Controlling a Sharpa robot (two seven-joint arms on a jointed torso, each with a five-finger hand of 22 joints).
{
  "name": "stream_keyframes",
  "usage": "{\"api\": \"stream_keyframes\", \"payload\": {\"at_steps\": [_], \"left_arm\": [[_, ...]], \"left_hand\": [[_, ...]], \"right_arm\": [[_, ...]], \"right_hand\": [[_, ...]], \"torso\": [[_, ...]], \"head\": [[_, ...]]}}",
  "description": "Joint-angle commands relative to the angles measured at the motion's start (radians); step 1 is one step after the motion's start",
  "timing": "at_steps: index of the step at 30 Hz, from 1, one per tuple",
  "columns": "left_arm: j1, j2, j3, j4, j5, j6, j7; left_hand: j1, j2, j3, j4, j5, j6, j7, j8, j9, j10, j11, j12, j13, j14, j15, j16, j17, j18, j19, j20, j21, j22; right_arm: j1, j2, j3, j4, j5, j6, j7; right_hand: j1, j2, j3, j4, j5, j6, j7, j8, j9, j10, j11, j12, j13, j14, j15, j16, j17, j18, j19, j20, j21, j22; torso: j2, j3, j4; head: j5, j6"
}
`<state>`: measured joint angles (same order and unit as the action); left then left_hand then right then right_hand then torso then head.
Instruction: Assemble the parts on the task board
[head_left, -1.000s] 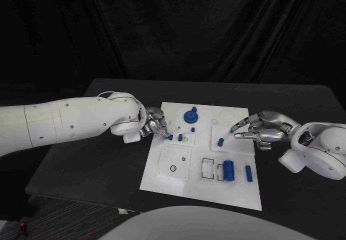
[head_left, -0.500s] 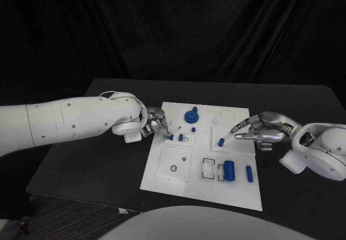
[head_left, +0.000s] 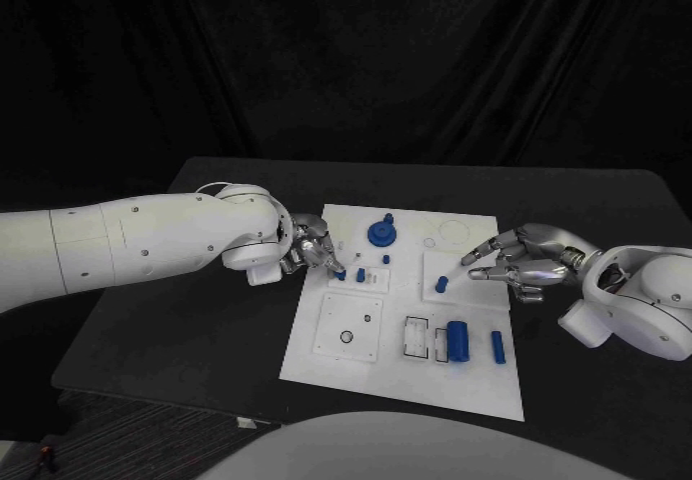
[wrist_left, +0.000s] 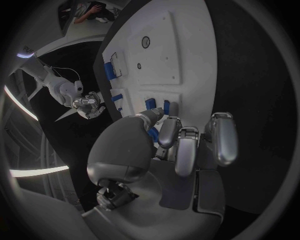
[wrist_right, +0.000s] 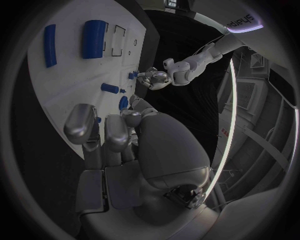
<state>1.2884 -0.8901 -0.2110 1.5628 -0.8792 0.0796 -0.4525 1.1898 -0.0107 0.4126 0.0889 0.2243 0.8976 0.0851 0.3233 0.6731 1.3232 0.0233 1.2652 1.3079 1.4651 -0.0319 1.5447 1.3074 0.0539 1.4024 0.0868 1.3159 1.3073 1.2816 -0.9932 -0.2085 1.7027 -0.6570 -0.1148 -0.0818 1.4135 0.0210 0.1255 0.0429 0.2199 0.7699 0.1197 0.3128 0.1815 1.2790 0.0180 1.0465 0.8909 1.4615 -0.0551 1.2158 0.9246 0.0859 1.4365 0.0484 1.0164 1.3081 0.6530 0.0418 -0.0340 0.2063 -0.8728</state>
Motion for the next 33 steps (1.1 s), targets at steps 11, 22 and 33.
{"api": "stream_keyframes", "payload": {"at_steps": [11, 22, 33], "left_arm": [[-0.005, 0.011, -0.002, -0.004, 0.004, 0.025, 0.032], [-0.006, 0.012, -0.002, -0.008, 0.004, 0.028, 0.033], [-0.006, 0.006, -0.002, -0.007, 0.004, -0.011, 0.06]], "left_hand": [[-0.095, -0.002, -0.117, 0.086, -0.073, 0.03, -0.003, 0.028, 0.01, -0.007, -0.007, 0.009, 0.035, 0.078, -0.001, -0.004, 0.231, 0.013, -0.009, -0.007, -0.016, 0.175], [-0.095, 0.004, -0.128, 0.091, -0.064, 0.031, -0.006, 0.038, 0.018, -0.008, -0.009, 0.01, 0.035, 0.077, -0.002, -0.006, 0.23, 0.014, -0.011, -0.008, -0.021, 0.173], [-0.268, 0.017, -0.301, 0.203, -0.155, 0.019, -0.008, 0.108, 0.09, 0.007, -0.01, 0.04, 0.052, 0.082, -0.003, 0.001, 0.235, 0.013, -0.004, -0.009, -0.019, 0.175]], "right_arm": [[-0.005, 0.001, 0.001, -0.004, 0.0, 0.019, -0.013], [-0.015, 0.003, 0.001, -0.009, 0.0, 0.024, -0.011], [-0.018, -0.002, 0.001, -0.009, 0.0, 0.014, -0.001]], "right_hand": [[0.014, -0.001, 0.003, 0.007, 0.009, 0.007, -0.003, 0.005, -0.002, -0.006, 0.002, -0.008, -0.003, -0.004, 0.001, -0.004, -0.002, 0.019, -0.006, 0.003, -0.004, 0.108], [0.015, -0.001, 0.003, 0.007, 0.011, 0.008, -0.003, 0.006, -0.002, -0.006, 0.003, -0.01, -0.006, -0.005, 0.001, -0.007, -0.006, 0.02, -0.007, 0.003, -0.007, 0.107], [0.016, -0.001, 0.003, 0.008, 0.014, 0.008, -0.003, 0.006, -0.003, -0.007, 0.003, -0.012, -0.007, -0.006, 0.002, -0.008, -0.008, 0.02, -0.008, 0.003, -0.011, 0.106]], "torso": [[0.0, -0.0008, 0.0016], [-0.001, -0.0001, -0.0005], [0.0, 0.0002, -0.0003]], "head": [[-0.008, 0.0], [-0.007, 0.0], [-0.008, 0.0]]}}
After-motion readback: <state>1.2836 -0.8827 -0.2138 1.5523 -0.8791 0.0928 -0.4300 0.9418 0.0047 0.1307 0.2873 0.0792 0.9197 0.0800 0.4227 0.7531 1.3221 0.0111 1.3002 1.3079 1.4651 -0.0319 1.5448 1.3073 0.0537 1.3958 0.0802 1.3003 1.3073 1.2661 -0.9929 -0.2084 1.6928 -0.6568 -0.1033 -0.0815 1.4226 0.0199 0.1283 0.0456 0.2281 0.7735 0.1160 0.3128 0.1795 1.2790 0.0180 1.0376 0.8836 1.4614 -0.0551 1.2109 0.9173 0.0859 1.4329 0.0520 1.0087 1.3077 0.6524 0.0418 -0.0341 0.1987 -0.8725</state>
